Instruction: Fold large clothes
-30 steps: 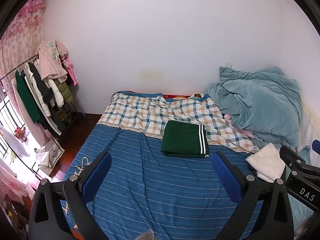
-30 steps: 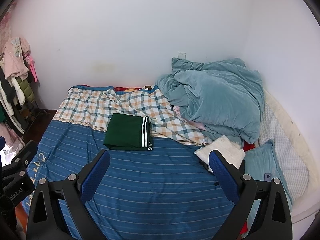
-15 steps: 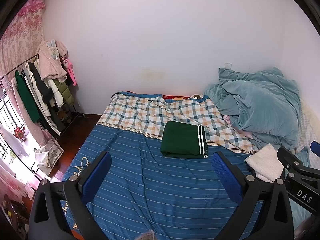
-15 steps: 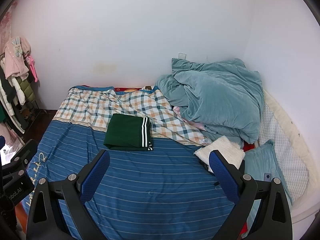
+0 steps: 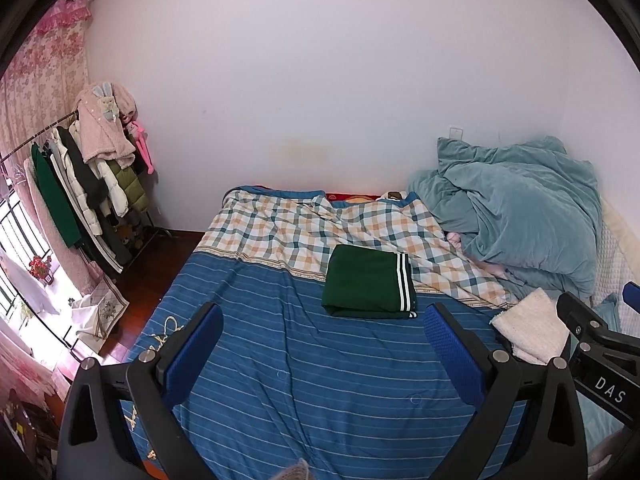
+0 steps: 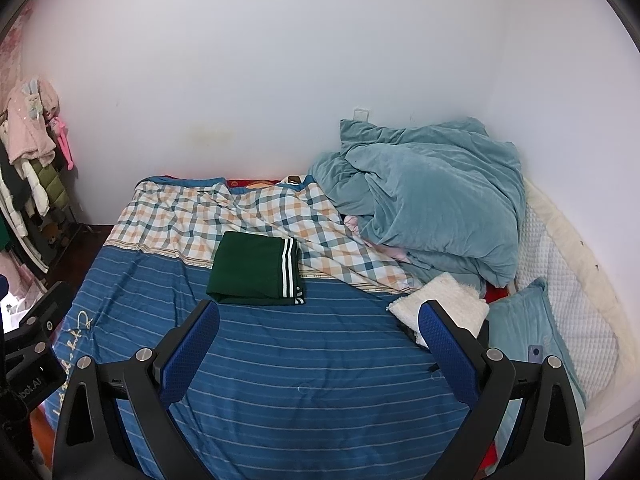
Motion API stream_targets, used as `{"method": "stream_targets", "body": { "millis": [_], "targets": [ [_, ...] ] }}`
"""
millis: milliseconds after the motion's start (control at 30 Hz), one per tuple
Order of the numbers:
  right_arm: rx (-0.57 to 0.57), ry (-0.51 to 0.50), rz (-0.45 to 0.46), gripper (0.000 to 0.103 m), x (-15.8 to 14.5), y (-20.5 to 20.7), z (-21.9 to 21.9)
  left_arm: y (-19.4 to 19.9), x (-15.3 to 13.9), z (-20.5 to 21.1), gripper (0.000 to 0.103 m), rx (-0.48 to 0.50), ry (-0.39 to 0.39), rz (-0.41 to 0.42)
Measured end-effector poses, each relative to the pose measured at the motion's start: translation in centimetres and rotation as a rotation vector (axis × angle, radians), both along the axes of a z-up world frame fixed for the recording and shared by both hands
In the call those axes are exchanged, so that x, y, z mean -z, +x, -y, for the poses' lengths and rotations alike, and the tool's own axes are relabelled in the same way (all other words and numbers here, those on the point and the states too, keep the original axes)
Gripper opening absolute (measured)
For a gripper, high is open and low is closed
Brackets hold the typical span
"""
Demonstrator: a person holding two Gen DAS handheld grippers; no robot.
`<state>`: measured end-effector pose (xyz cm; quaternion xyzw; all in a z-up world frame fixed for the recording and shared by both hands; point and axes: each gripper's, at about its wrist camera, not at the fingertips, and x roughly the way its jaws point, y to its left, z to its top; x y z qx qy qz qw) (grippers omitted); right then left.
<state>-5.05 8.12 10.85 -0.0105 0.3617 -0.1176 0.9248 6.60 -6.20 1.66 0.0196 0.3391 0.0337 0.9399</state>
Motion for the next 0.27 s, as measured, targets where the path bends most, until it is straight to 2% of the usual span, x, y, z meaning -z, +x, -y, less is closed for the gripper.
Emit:
{"method": "stream_targets", "body": {
  "millis": [267],
  "targets": [
    [0.001,0.001,0.002,0.101,0.01,-0.16,-0.16,0.15,-0.69,-0.13,0.103,-0.011,0.014,0.009]
  ]
}}
